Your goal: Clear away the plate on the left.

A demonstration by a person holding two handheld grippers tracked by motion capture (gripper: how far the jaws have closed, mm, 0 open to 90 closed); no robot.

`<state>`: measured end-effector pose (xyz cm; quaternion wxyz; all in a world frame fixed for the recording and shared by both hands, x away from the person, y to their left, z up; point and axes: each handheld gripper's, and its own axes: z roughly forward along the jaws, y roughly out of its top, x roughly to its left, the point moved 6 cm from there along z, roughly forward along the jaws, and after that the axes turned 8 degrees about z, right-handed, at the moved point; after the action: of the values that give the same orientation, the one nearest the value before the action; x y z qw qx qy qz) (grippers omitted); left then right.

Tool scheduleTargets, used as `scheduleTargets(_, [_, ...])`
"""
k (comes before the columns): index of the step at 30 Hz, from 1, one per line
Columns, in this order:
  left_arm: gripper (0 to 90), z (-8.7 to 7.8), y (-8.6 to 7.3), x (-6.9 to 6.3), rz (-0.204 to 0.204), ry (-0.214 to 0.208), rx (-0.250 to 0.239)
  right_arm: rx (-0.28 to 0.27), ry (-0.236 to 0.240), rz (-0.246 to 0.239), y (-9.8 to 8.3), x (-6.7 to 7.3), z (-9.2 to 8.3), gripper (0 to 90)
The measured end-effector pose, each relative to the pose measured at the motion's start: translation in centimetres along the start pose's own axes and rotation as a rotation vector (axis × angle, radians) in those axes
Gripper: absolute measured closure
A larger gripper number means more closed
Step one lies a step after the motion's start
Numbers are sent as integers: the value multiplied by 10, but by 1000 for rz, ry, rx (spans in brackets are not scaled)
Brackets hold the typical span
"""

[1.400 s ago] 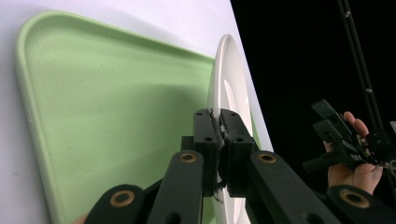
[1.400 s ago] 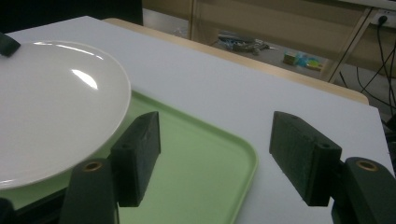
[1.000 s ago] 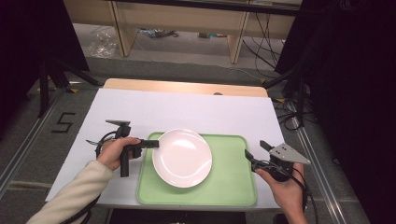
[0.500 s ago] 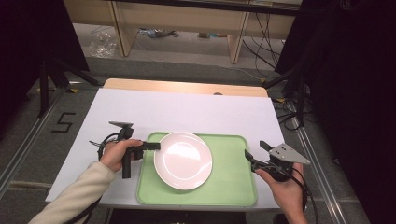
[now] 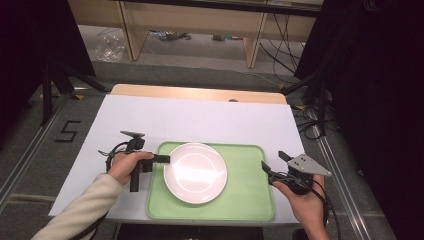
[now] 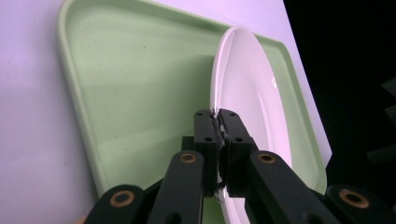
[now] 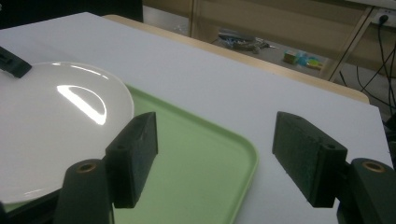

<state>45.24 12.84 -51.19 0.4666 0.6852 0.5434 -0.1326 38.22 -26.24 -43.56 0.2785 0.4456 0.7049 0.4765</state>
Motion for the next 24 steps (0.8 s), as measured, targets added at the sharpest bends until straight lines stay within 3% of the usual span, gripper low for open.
scheduleTargets(1, [859,1,0,1,13,6,-4,1,0,0,0,0,0,317])
scheduleTargets(2, [856,1,0,5,67,14,8,2,0,0,0,0,0,315])
scheduleTargets(5, [842,2,-3,7,89,42,27,-7,-5,-13,0,-1,1,313])
scheduleTargets(7, [829,3,-4,7,128,67,45,-9,-4,-13,1,-1,1,312])
scheduleTargets(8, [819,3,-5,6,147,90,47,-5,-2,-9,0,-1,1,311])
scheduleTargets(10, [824,2,-4,7,221,161,38,2,1,1,0,0,0,309])
scheduleTargets(12, [808,-1,-2,6,245,154,30,-10,-4,-11,0,-1,1,306])
scheduleTargets(13, [789,-2,-2,5,277,168,30,2,1,3,-1,0,0,305])
scheduleTargets(15, [731,-2,-1,5,325,201,13,6,3,4,-1,0,0,304])
scheduleTargets(18, [653,-5,0,2,392,207,-18,6,4,4,-1,0,0,302])
scheduleTargets(20, [566,-9,1,-2,463,207,-51,6,3,6,-1,0,-1,302])
scheduleTargets(22, [486,-15,5,-7,559,226,-109,-2,1,7,-1,0,0,301])
scheduleTargets(24, [392,-21,10,-11,616,229,-162,4,4,5,-1,0,-1,300])
